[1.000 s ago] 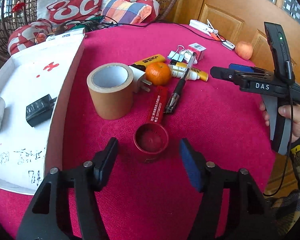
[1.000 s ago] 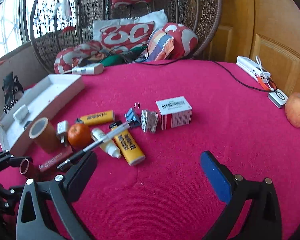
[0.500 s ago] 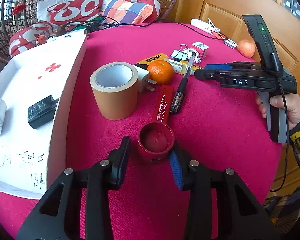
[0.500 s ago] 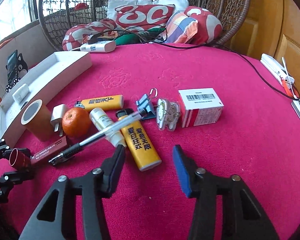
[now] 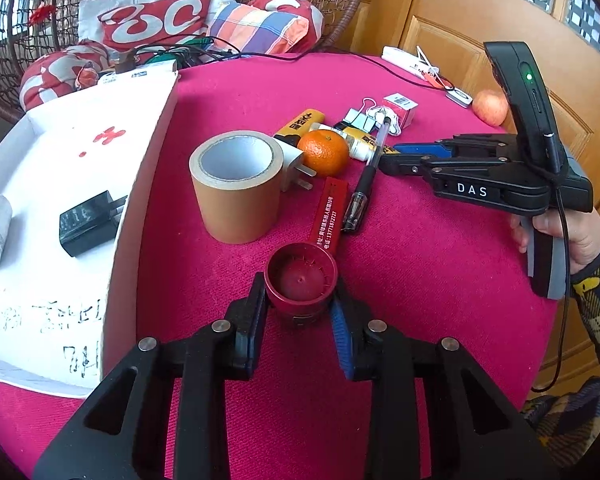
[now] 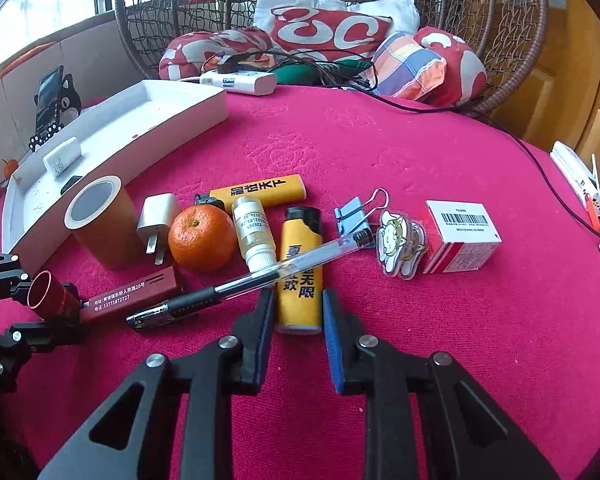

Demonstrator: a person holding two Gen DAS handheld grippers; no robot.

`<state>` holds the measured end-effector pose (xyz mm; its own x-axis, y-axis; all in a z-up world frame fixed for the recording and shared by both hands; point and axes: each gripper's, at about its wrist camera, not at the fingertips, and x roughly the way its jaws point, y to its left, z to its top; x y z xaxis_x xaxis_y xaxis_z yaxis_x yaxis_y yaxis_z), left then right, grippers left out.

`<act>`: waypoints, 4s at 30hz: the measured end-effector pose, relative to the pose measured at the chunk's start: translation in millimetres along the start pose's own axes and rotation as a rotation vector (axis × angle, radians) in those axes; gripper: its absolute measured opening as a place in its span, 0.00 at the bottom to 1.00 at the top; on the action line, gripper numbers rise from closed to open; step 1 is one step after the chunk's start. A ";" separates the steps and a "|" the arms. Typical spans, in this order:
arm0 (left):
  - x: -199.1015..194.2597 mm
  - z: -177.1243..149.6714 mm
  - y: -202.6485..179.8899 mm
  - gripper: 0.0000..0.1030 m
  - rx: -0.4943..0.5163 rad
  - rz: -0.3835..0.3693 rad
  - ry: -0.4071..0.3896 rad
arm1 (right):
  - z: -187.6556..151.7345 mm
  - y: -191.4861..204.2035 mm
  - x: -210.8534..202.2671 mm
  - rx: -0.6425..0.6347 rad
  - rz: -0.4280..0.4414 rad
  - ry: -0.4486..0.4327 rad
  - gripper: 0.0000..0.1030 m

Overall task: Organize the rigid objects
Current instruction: 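Grasp the dark red cup with the left tool while the right tool grasps the yellow lighter, then carry the red cup with the left tool while the right tool carries the lighter, releasing both in the tray, then grasp the brown tape roll with the left tool while the right tool grasps the white barcode box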

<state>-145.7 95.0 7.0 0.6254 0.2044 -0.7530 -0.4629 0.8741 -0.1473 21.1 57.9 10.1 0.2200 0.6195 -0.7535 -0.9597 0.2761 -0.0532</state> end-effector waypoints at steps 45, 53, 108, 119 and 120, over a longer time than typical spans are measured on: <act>-101.3 16.9 38.4 0.28 -0.115 0.059 -0.292 | 37.9 33.4 -133.9 0.062 0.116 -0.367 0.10; -111.3 13.9 59.0 0.28 -0.157 0.095 -0.318 | 58.7 68.2 -129.6 -0.025 0.174 -0.374 0.10; -113.8 42.7 127.2 1.00 -0.313 0.275 -0.416 | 84.1 59.0 -120.5 0.263 0.135 -0.520 1.00; -48.5 52.0 49.6 1.00 -0.036 0.043 -0.229 | 31.9 -6.1 -122.9 0.414 0.029 -0.534 1.00; -41.4 53.0 44.6 1.00 -0.020 0.049 -0.205 | 26.8 -12.4 -122.5 0.426 0.014 -0.532 1.00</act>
<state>-158.9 148.8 65.7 0.7153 0.3338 -0.6139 -0.5072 0.8524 -0.1274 10.8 -1.8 120.6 0.3692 0.8720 -0.3214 -0.8341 0.4634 0.2991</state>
